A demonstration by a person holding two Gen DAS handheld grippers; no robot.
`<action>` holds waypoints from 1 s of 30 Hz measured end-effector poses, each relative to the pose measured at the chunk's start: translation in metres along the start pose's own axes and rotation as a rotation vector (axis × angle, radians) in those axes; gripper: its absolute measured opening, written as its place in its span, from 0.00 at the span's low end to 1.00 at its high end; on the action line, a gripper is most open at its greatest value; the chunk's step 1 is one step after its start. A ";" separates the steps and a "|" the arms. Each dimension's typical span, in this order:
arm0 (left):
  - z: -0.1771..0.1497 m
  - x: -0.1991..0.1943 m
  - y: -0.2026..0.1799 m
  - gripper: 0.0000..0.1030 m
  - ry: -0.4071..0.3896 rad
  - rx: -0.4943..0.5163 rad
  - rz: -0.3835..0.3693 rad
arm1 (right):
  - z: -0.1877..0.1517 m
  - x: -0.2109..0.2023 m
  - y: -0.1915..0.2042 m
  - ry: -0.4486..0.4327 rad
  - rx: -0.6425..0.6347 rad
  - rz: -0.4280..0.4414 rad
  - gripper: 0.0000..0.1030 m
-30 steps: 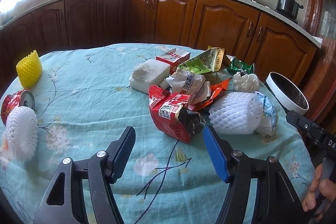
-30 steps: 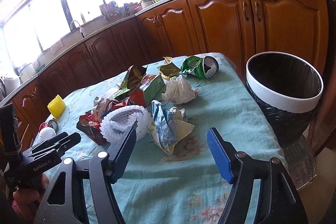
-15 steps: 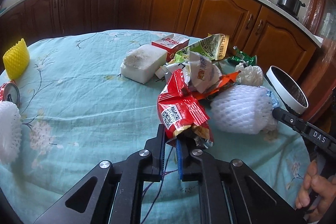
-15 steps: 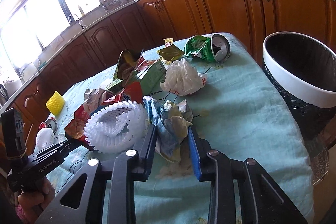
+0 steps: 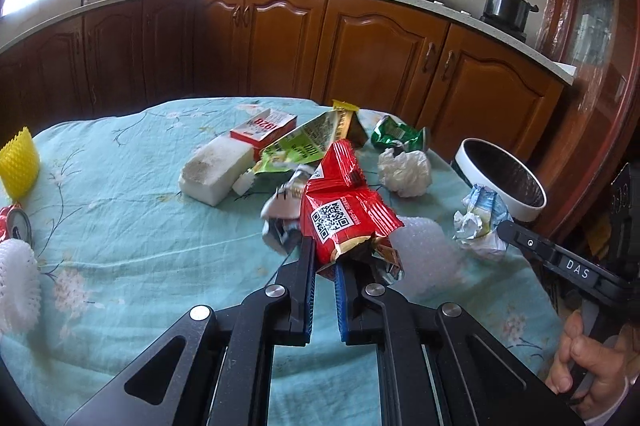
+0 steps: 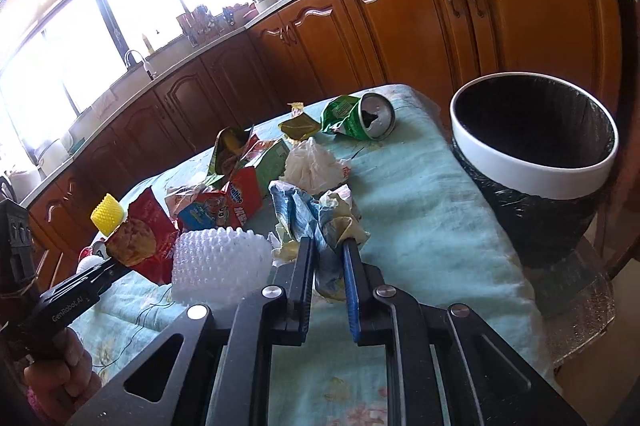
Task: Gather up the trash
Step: 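Carry both items over the bin and open both grippers to drop them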
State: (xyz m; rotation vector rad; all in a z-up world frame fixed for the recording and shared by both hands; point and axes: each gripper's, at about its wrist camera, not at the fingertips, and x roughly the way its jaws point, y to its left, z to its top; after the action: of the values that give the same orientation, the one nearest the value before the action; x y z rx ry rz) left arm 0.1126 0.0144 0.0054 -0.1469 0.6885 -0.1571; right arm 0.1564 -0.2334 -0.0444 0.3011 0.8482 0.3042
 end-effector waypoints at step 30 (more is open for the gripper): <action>0.082 0.138 -0.145 0.07 0.083 0.270 -0.204 | 0.059 -0.045 -0.129 -0.139 0.114 -0.198 0.14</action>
State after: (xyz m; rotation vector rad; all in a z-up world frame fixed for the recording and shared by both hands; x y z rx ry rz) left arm 0.2562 -0.1468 0.0096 0.0491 0.7278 -0.4512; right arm 0.1924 -0.3764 -0.0255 0.3377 0.7528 0.0499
